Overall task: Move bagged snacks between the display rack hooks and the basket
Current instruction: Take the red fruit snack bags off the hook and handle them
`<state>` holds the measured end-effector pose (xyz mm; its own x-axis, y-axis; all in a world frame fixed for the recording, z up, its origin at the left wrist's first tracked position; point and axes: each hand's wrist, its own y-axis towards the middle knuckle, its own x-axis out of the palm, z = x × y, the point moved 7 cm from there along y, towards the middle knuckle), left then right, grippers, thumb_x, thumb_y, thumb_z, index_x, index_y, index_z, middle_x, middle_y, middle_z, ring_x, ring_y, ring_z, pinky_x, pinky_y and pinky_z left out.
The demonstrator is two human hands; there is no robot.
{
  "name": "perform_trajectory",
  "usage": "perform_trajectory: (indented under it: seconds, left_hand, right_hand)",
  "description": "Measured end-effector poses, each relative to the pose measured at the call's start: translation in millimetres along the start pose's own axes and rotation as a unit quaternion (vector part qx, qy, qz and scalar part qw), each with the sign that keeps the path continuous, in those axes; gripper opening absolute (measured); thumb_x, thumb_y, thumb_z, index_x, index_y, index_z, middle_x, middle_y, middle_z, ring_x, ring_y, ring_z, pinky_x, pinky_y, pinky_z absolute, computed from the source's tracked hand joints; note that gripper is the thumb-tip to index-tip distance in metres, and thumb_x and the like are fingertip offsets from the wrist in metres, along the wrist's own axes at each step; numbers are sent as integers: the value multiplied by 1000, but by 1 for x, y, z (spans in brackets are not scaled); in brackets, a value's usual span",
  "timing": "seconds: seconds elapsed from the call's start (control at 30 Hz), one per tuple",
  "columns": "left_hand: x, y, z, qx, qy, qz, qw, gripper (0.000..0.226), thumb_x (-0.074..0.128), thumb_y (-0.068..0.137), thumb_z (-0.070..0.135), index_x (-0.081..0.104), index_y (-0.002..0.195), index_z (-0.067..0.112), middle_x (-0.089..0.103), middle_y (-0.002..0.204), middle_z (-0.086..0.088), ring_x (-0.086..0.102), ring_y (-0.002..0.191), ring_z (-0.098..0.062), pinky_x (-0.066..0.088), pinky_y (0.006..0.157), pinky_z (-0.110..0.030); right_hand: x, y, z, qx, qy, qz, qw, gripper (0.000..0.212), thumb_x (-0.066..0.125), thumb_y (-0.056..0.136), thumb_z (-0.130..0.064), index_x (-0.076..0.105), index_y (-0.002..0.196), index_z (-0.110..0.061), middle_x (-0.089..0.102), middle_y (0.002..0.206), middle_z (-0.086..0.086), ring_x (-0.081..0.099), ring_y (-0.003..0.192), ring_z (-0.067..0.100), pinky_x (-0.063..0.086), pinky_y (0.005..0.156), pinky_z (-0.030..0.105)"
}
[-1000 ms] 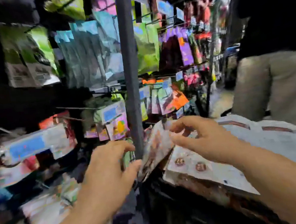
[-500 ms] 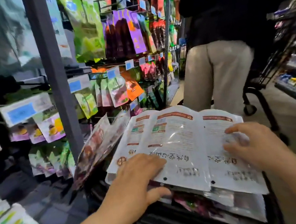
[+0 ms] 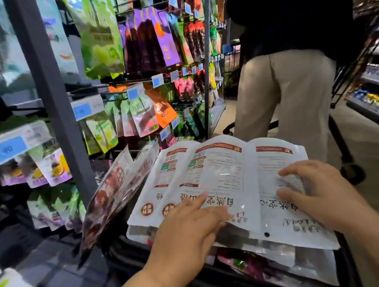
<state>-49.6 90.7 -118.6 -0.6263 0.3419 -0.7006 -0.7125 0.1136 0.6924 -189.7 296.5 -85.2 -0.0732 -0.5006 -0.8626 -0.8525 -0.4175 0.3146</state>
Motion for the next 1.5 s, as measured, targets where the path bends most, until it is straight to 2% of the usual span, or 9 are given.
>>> perform_trajectory:
  seconds: [0.2,0.33,0.43,0.67,0.87,1.07,1.23,1.37,1.5]
  left_hand:
    - [-54,20,7,-29,-82,135,987,21,46,95,30,61,110,35,70,101,15,66,97,-7,49,84,-22]
    - [-90,36,7,-37,-68,183,980,21,44,96,35,57,112,33,63,106,15,62,84,-8,50,73,-33]
    - [-111,43,1,-69,-89,204,973,23,42,96,38,55,115,34,65,85,19,59,79,-3,49,68,-31]
    - [-137,52,-13,-129,-175,221,951,23,49,95,36,68,106,30,65,82,33,61,85,7,45,70,-11]
    - [-154,51,-32,-219,-138,220,940,20,50,88,49,66,94,38,68,83,17,62,85,-6,53,77,-39]
    - [-156,35,-49,-332,-34,208,919,91,50,71,82,32,145,32,36,149,5,26,139,-17,25,116,-48]
    - [-129,28,-36,-377,-339,214,835,116,70,57,58,4,151,40,35,150,5,41,128,-12,34,110,-39]
    - [-79,16,-19,-385,-548,79,739,82,85,61,51,52,132,26,67,125,1,66,111,-20,52,96,-43]
    - [-52,0,1,-374,-622,24,687,75,86,47,28,68,118,15,73,112,-10,70,102,-30,58,85,-45]
  right_hand:
    - [-7,7,-60,-151,48,-57,986,67,61,61,-84,53,119,-53,39,135,-25,25,133,-2,21,107,19]
    - [-48,25,-86,-123,112,126,978,56,82,60,-52,44,93,-28,47,103,-11,45,102,14,35,74,17]
    - [-56,33,-118,-159,145,48,976,69,84,56,-46,42,111,-41,47,126,-17,42,116,2,36,91,26]
    - [-44,38,-160,-236,186,-66,952,31,77,73,-31,69,68,-61,74,78,-21,69,76,-3,59,75,29]
    - [-43,39,-167,-203,209,-28,956,12,70,73,-52,76,79,-44,74,75,-17,70,72,4,59,71,44]
    - [-55,44,-166,-134,320,-3,938,9,74,85,-27,78,83,-19,77,80,-5,74,77,13,59,80,45]
    - [-53,41,-154,-29,539,-36,841,11,68,90,-15,73,92,-6,76,91,16,74,86,36,59,82,50]
    - [-40,37,-147,27,619,-64,782,21,66,91,-14,68,107,-1,75,99,20,72,93,39,58,85,54]
    - [-34,26,-121,-11,562,-84,822,23,63,91,-21,68,113,-16,76,104,9,72,97,29,57,87,49]
